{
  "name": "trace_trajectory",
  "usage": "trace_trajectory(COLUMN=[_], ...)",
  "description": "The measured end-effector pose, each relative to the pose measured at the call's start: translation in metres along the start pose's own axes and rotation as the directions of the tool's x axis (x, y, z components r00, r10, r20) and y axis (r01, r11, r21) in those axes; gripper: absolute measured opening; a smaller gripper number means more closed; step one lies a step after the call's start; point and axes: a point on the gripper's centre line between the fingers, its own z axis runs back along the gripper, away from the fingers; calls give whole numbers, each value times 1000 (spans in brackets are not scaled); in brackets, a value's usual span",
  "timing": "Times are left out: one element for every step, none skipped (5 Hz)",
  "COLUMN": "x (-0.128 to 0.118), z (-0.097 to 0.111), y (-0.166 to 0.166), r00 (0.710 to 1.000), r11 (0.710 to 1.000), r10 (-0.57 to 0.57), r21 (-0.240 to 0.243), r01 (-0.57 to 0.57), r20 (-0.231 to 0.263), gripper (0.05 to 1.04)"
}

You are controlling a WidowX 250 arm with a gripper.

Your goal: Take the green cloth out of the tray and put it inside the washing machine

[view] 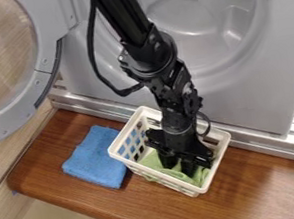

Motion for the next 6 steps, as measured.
trace_trajectory(x=[0,2,7,11,18,21], z=[0,14,30,54,82,109], y=[1,4,0,-2,-3,-1], r00=[1000,1000,1000,999,998,993], r11=[1000,999,998,997,996,993], r10=[-9,11,3,21,42,58], r21=[6,41,68,75,80,97], r01=[9,-11,-4,-23,-47,-68], r20=[2,0,11,29,52,100], gripper=[160,70,59,59,59,59])
